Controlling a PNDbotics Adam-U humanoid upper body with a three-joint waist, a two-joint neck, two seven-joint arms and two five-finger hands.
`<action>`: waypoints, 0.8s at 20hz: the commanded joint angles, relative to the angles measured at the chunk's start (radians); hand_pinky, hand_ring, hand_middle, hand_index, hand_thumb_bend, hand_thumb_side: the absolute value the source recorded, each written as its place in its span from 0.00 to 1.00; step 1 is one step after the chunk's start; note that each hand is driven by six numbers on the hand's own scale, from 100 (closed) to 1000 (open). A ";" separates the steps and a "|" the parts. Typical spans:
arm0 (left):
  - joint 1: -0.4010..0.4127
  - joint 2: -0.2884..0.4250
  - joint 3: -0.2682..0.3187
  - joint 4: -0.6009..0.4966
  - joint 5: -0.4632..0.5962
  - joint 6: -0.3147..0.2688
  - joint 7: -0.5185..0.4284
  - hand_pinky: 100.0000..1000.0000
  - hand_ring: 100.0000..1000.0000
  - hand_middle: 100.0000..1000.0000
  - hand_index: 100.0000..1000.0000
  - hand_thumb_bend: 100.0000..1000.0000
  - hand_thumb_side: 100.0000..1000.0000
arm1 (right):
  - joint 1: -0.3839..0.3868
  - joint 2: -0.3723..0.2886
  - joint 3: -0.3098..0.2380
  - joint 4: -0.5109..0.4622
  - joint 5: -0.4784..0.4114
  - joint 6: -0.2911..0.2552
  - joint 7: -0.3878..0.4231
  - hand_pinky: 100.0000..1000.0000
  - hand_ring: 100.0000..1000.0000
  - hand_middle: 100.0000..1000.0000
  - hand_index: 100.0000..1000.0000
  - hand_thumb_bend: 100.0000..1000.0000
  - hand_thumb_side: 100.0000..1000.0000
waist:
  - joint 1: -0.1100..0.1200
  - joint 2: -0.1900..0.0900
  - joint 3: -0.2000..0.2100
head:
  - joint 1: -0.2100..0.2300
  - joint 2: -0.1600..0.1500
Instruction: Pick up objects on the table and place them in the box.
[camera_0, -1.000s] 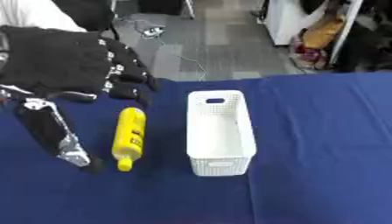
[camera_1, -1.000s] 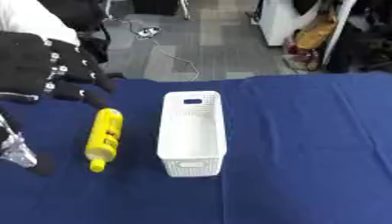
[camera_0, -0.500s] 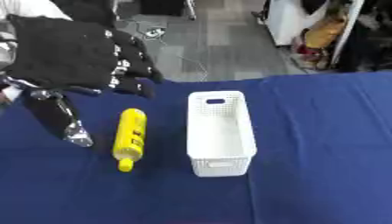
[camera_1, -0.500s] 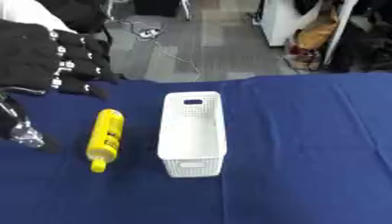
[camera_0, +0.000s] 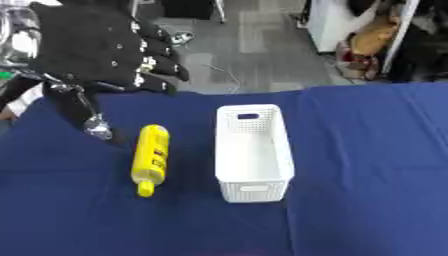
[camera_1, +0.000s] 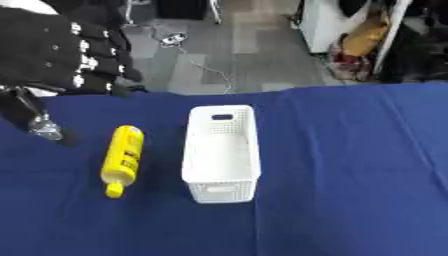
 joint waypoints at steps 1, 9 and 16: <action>-0.031 0.005 0.001 0.045 -0.065 -0.083 -0.035 0.80 0.77 0.83 0.81 0.64 0.47 | -0.018 -0.011 -0.004 -0.016 -0.007 0.002 0.005 0.23 0.34 0.44 0.52 0.01 0.90 | 0.001 -0.007 -0.004 | 0.015 -0.022; -0.050 -0.013 -0.021 0.127 -0.183 -0.083 0.062 0.79 0.77 0.83 0.81 0.65 0.46 | -0.027 -0.005 -0.003 -0.016 -0.012 0.003 0.009 0.23 0.34 0.44 0.52 0.01 0.89 | 0.008 0.007 -0.013 | 0.027 -0.027; -0.069 -0.036 -0.039 0.209 -0.259 -0.083 0.115 0.80 0.77 0.84 0.82 0.61 0.43 | -0.045 -0.001 -0.003 -0.016 -0.015 0.000 0.014 0.23 0.34 0.44 0.52 0.01 0.89 | 0.014 0.024 -0.030 | 0.045 -0.039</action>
